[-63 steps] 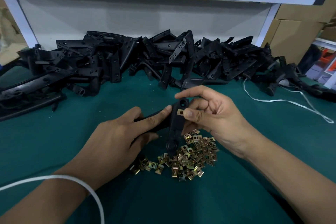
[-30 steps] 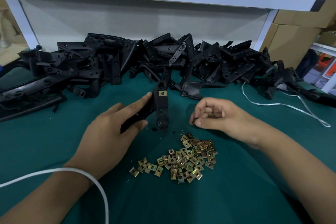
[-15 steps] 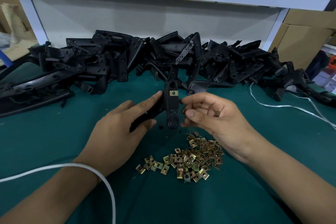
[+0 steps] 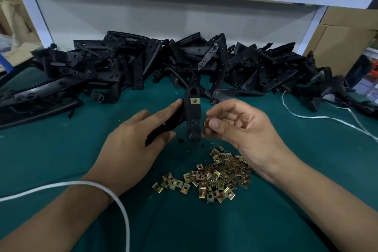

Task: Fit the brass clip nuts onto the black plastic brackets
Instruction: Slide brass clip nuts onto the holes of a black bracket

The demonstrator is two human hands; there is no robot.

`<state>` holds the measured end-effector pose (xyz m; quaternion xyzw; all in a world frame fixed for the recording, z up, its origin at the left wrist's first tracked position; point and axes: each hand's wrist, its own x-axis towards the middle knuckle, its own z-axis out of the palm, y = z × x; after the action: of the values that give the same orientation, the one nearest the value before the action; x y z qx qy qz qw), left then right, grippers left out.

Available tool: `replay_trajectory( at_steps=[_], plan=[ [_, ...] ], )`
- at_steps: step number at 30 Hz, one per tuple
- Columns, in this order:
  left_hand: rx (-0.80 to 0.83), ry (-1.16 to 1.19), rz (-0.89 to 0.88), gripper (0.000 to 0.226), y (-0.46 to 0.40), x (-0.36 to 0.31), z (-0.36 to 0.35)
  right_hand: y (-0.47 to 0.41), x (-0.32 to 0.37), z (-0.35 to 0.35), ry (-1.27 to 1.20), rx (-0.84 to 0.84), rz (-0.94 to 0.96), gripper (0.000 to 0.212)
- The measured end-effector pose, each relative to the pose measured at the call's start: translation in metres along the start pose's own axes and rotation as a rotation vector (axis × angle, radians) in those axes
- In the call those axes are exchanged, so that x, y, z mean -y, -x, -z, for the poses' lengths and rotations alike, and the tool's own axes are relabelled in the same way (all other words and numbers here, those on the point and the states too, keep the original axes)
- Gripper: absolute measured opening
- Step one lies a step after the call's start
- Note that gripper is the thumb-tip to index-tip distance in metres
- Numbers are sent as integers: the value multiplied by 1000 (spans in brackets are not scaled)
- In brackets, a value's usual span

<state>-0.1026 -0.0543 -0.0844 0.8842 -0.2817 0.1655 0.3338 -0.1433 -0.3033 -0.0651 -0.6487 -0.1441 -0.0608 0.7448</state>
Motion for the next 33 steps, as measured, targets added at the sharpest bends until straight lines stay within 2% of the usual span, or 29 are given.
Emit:
replay_trajectory(
  at_steps=[4,11,19,26,33],
  plan=[
    [0,-5,-1,65,0,0,0,0,0,0,38,-18,24,18],
    [10,1,7,65,0,1,-1,-1,1,-2,53,27,73,31],
    [31,12,8,67,0,1,-1,1,3,-6,63,-18,104,29],
    [57,-1,6,69,-1,1,-1,2,6,-7,130,28,120,27],
    [46,26,-28,67,-1,2,-1,3,7,-10,5,-41,46,27]
  ],
)
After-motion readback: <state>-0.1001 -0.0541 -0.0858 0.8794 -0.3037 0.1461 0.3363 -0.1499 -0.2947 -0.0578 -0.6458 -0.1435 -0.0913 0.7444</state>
